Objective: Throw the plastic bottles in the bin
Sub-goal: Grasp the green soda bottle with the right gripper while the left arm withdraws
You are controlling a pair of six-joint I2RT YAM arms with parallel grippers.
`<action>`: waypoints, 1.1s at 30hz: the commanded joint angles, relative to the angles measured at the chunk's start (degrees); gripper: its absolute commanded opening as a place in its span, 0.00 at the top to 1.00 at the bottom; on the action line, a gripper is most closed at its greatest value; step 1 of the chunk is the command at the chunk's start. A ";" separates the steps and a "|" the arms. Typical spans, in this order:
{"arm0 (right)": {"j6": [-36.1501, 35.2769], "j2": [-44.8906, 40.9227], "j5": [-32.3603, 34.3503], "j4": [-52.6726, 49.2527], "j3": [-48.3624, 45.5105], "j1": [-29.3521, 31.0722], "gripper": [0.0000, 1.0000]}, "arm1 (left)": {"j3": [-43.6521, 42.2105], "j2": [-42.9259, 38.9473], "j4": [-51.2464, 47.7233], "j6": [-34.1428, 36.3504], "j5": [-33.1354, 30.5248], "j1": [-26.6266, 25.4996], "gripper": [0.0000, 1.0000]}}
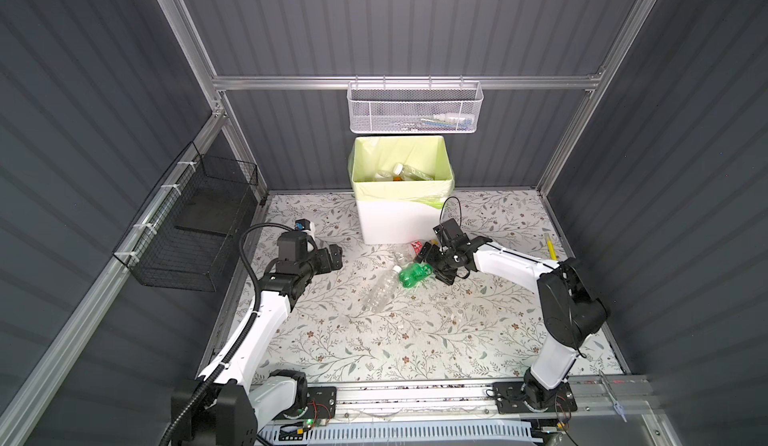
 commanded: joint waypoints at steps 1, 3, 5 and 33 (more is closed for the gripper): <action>2.76 1.94 3.56 -3.46 2.67 1.40 0.07 | -2.04 -1.88 2.17 -4.13 -8.72 0.12 0.01; 3.43 3.02 3.77 -3.70 3.27 1.88 0.09 | -3.30 -2.55 4.04 -4.96 -10.08 0.12 0.01; 3.94 3.93 4.48 -3.70 3.76 2.34 0.09 | -3.79 -2.50 4.82 -5.79 -10.50 0.12 0.01; 0.05 -10.73 13.16 -6.40 -14.27 -2.46 0.40 | -2.96 1.05 4.65 -3.25 -2.47 0.12 0.00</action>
